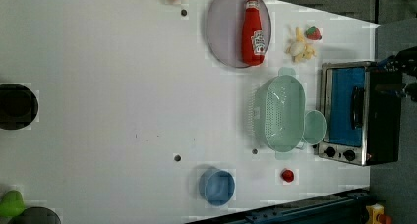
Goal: Drag strainer right to left.
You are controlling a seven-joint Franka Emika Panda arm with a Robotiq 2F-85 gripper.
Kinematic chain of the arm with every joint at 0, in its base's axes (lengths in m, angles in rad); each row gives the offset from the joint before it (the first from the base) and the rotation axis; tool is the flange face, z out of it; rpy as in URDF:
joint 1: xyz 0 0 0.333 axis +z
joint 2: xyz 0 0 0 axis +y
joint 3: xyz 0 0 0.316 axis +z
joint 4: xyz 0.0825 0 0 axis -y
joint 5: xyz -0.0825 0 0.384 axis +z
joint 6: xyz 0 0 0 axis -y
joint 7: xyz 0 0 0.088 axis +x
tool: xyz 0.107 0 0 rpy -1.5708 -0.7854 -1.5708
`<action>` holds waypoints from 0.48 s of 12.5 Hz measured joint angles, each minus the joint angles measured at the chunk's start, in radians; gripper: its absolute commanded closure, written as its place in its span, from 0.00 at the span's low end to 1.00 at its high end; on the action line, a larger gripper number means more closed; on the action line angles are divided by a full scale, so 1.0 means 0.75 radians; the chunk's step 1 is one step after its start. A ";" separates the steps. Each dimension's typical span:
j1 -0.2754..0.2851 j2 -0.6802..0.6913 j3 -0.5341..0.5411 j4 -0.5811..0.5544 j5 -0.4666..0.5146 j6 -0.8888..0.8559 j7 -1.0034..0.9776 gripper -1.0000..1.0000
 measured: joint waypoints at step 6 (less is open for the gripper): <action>-0.052 -0.595 -0.076 -0.241 -0.014 -0.325 -0.022 0.00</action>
